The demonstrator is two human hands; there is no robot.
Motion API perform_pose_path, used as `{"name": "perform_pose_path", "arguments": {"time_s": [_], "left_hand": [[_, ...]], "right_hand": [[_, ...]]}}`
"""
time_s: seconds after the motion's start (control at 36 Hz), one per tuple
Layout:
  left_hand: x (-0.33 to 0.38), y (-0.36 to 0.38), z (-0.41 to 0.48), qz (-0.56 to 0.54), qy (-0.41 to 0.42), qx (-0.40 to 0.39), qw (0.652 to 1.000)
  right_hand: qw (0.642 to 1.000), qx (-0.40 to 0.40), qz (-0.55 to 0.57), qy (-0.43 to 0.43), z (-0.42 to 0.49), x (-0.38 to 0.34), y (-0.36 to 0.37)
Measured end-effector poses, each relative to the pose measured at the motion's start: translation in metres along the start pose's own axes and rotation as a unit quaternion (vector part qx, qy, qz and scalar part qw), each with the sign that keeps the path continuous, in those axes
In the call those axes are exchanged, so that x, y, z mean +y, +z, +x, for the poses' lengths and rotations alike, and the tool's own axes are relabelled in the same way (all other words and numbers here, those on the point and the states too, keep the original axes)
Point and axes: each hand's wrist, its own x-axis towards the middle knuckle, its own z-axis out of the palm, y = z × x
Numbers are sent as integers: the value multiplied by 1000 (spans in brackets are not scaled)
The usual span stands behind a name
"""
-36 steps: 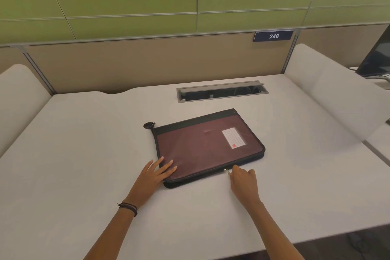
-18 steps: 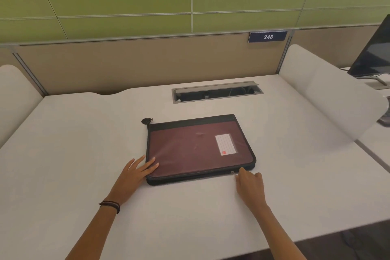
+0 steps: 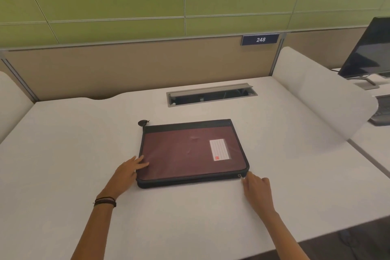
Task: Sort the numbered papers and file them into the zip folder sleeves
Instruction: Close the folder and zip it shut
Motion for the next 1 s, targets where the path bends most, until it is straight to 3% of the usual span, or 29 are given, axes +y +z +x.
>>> {"name": "perform_pose_path", "arguments": {"time_s": [0.08, 0.19, 0.33, 0.5, 0.64, 0.81, 1.0], "left_hand": [[33, -2, 6, -42, 28, -10, 999], [78, 10, 15, -68, 92, -59, 992], [132, 33, 38, -49, 145, -117, 981], [183, 58, 62, -2, 207, -150, 967], [205, 79, 74, 28, 219, -139, 965], [213, 114, 70, 171, 172, -84, 966], [219, 124, 66, 111, 152, -34, 982]], "right_hand": [[1000, 21, 23, -2, 1, 3, 6], [993, 105, 41, -29, -6, 4, 13], [991, 105, 68, -38, -6, 5, 14], [990, 86, 111, 17, -9, 4, 14], [989, 82, 120, 16, -7, 8, 17], [985, 129, 108, -27, -1, 13, 22], [983, 125, 127, -43, 4, 12, 25]]}}
